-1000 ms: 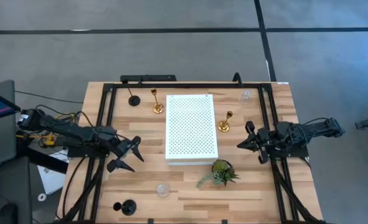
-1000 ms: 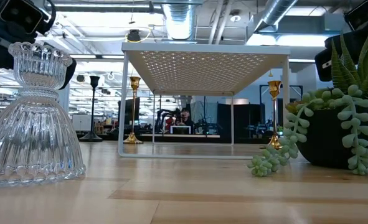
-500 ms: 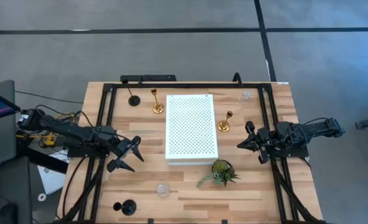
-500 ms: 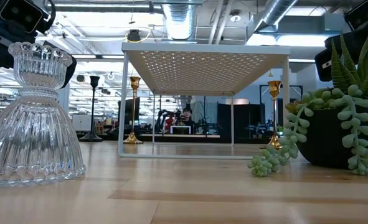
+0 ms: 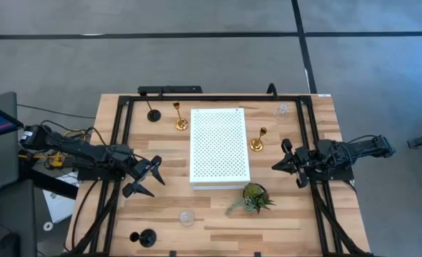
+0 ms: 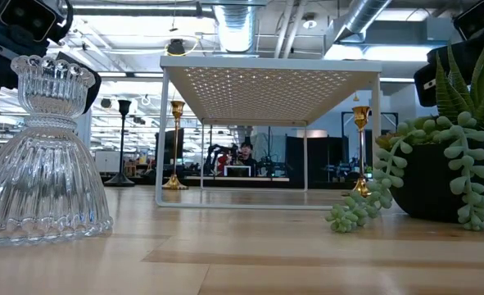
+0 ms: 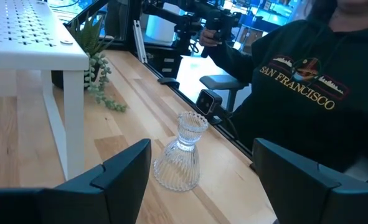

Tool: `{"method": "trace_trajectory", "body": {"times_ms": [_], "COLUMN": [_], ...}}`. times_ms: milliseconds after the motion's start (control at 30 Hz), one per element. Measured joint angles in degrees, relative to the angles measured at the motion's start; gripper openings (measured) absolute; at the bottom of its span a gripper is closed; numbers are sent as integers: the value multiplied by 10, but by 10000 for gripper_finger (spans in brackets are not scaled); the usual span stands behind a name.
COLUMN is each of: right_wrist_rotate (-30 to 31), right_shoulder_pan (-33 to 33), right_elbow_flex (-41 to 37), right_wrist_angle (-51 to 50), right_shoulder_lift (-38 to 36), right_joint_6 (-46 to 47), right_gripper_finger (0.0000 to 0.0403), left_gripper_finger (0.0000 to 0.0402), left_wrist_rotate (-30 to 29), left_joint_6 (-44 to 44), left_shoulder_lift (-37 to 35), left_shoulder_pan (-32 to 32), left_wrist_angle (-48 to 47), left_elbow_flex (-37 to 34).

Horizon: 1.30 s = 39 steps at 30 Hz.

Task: Pick & Place candle stick holders
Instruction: Put the top black candle holder on the shelf

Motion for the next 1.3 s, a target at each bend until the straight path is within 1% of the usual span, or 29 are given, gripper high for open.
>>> {"method": "trace_trajectory", "body": {"times_ms": [1300], "right_wrist_rotate": [0], "right_shoulder_pan": [0], "right_elbow_flex": [0], "right_wrist_angle": [0], "right_shoulder_lift": [0], "right_joint_6": [-1], "right_gripper_finger": [1], "left_gripper_finger": [277], "left_wrist_rotate": [-11], "left_joint_6": [-2], "left_shoulder_lift": [0], "left_shoulder_pan": [0], "left_wrist_angle": [13], "left_elbow_flex": [0]}}
